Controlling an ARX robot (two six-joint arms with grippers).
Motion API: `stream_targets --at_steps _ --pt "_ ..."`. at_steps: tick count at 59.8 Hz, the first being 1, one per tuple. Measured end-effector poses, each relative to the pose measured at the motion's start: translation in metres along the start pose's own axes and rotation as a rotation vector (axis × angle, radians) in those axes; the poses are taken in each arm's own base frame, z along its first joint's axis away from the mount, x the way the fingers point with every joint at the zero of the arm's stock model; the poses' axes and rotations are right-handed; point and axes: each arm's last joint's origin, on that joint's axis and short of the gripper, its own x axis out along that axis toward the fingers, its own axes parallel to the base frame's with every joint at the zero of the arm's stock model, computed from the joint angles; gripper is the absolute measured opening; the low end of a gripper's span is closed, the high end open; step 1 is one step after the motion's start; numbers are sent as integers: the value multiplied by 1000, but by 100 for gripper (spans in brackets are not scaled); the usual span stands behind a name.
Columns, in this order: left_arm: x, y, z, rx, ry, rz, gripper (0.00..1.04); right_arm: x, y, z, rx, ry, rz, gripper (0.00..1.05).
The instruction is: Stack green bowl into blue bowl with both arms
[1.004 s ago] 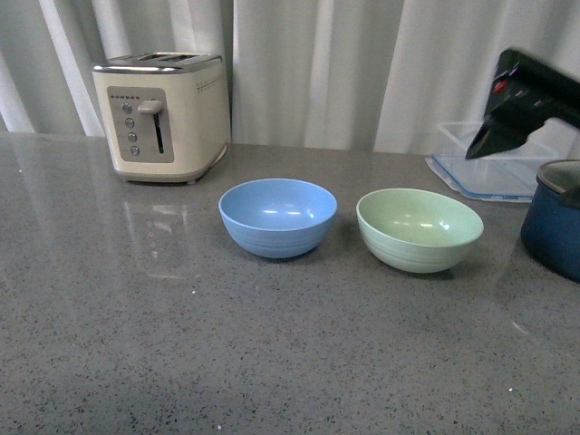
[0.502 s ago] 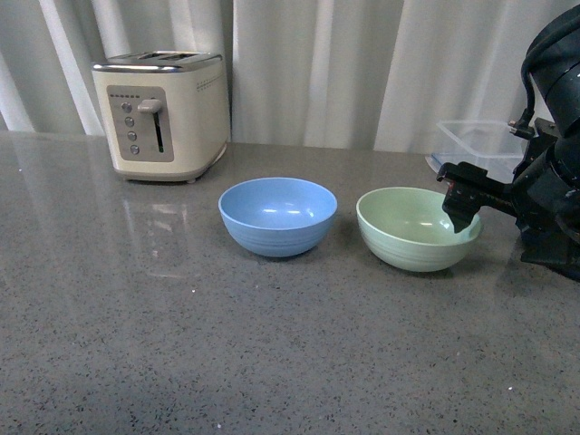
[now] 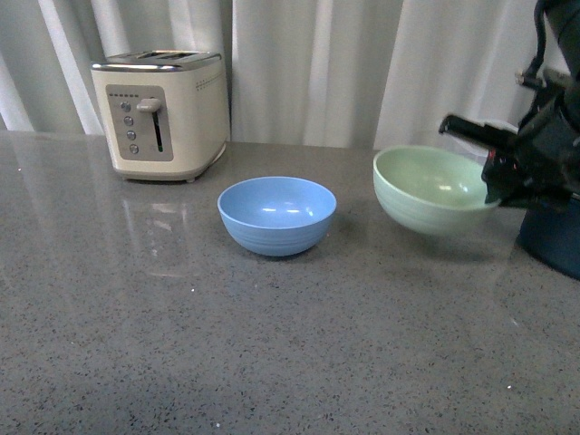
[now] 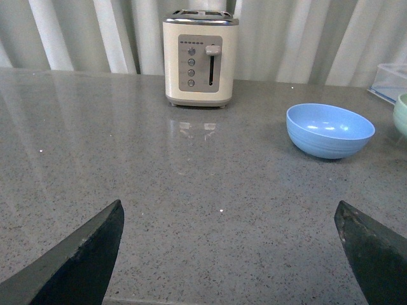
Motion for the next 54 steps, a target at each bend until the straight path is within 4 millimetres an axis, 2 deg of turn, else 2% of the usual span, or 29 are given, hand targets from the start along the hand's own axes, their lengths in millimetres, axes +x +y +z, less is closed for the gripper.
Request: stream_targets --at_steps 10,14,19,24,30,47,54 --pt "0 0 0 0 0 0 98 -36 40 9 -58 -74 128 1" --pt "0 0 0 0 0 0 98 -47 64 4 -113 -84 189 1" --pt "0 0 0 0 0 0 98 -49 84 -6 -165 -77 229 1" --pt "0 0 0 0 0 0 98 -44 106 -19 -210 -51 256 1" --pt "0 0 0 0 0 0 98 -30 121 -28 -245 -28 246 1" --pt "0 0 0 0 0 0 98 16 132 -29 -279 4 145 1" --pt "0 0 0 0 0 0 98 24 132 -27 -284 10 125 17"
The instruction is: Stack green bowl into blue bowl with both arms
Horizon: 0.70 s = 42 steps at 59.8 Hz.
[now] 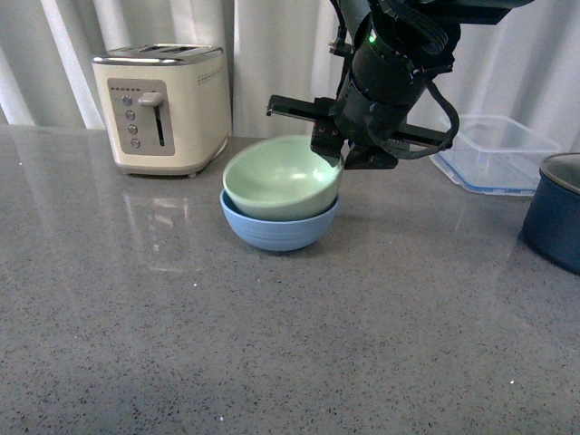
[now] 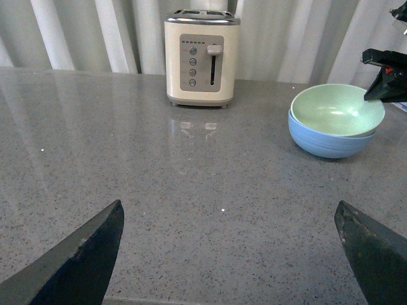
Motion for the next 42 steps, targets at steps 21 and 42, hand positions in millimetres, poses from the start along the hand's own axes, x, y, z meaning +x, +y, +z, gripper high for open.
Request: stream_targets --at_steps 21,42 --pt "0 0 0 0 0 0 98 -47 -21 18 47 -112 109 74" --pt "0 0 0 0 0 1 98 -151 -99 -36 -59 -514 118 86"
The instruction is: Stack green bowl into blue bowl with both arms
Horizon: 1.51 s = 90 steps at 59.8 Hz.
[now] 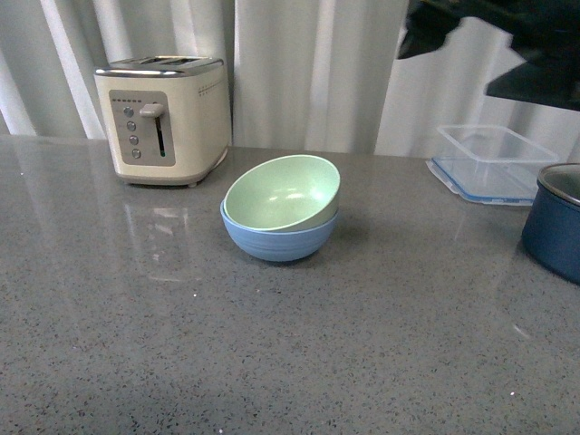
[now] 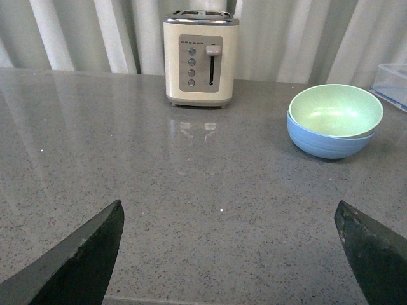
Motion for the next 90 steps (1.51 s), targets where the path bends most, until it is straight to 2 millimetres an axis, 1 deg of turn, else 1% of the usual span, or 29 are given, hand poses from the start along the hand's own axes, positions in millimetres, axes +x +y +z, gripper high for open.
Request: stream_targets --at_steps 1,2,4,5,7,13,18,22,24,27,29,30,43,49,52,55,63,77,85,90 --pt "0 0 0 0 0 -1 98 -5 -4 -4 -30 -61 -44 83" --pt "0 0 0 0 0 -1 98 -7 -6 -5 -43 -88 -63 81" --pt "0 0 0 0 0 -3 98 -17 -13 -14 -89 -169 -106 74" --pt "0 0 0 0 0 -3 98 -19 -14 -17 -102 -182 -110 72" --pt "0 0 0 0 0 -2 98 -27 -22 -27 -129 -217 -122 65" --pt "0 0 0 0 0 -1 98 -44 -36 -47 -167 -228 -138 49" --pt "0 0 0 0 0 -1 98 -60 -45 -63 -184 -222 -136 33" --pt "0 0 0 0 0 -1 98 -70 -50 -71 -191 -220 -137 22" --pt "0 0 0 0 0 -1 98 -76 -53 -77 -193 -218 -141 15" --pt "0 0 0 0 0 -1 98 -81 -56 -82 -195 -215 -142 8" --pt "0 0 0 0 0 -1 98 -86 -59 -86 -196 -213 -142 1" --pt "0 0 0 0 0 -1 98 -88 -60 -87 -198 -213 -142 0" --pt "0 0 0 0 0 -1 98 -112 -69 -106 -199 -218 -144 1" --pt "0 0 0 0 0 -1 98 -120 -72 -112 -199 -216 -142 1" --pt "0 0 0 0 0 -1 98 -125 -77 -115 -202 -212 -120 1" --pt "0 0 0 0 0 -1 98 -130 -81 -117 -199 -215 -136 1" --pt "0 0 0 0 0 -2 98 -140 -82 -124 -198 -214 -146 1" --pt "0 0 0 0 0 -2 98 -152 -82 -132 -198 -217 -143 1" --pt "0 0 0 0 0 -2 98 -156 -83 -143 -198 -217 -144 1" --pt "0 0 0 0 0 -2 98 -159 -83 -143 -198 -217 -143 1"
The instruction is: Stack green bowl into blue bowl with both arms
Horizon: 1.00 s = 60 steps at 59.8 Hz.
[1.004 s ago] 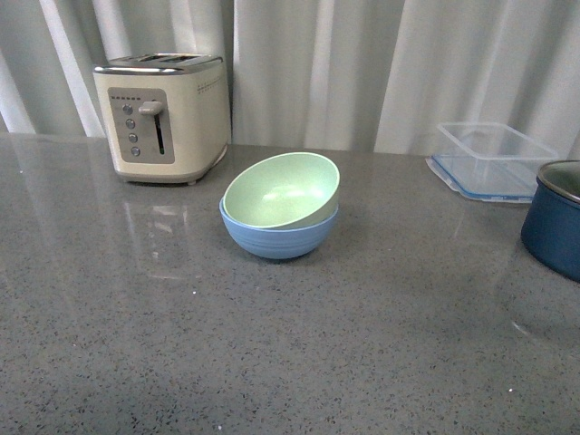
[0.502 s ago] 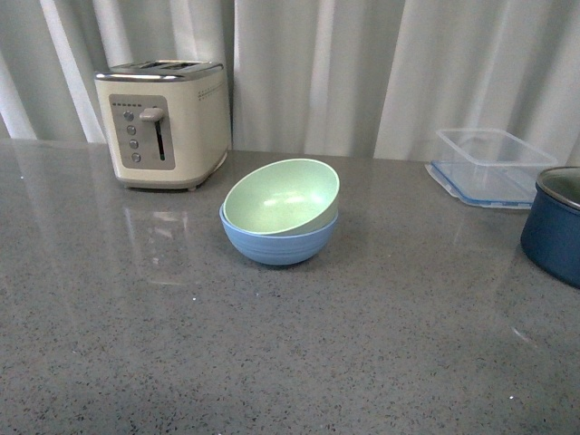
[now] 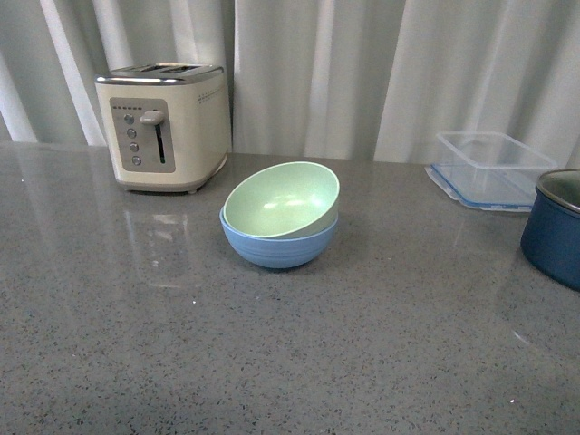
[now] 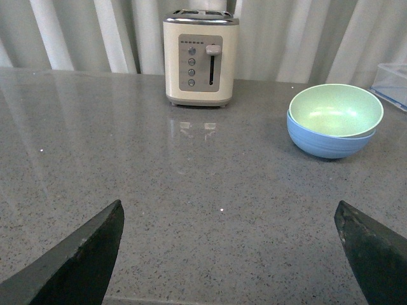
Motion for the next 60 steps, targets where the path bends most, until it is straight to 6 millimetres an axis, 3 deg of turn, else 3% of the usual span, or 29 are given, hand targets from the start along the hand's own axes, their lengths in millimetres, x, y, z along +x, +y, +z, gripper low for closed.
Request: stream_targets --at_steps 60 --pt "0 0 0 0 0 0 98 -28 0 1 0 -1 0 1"
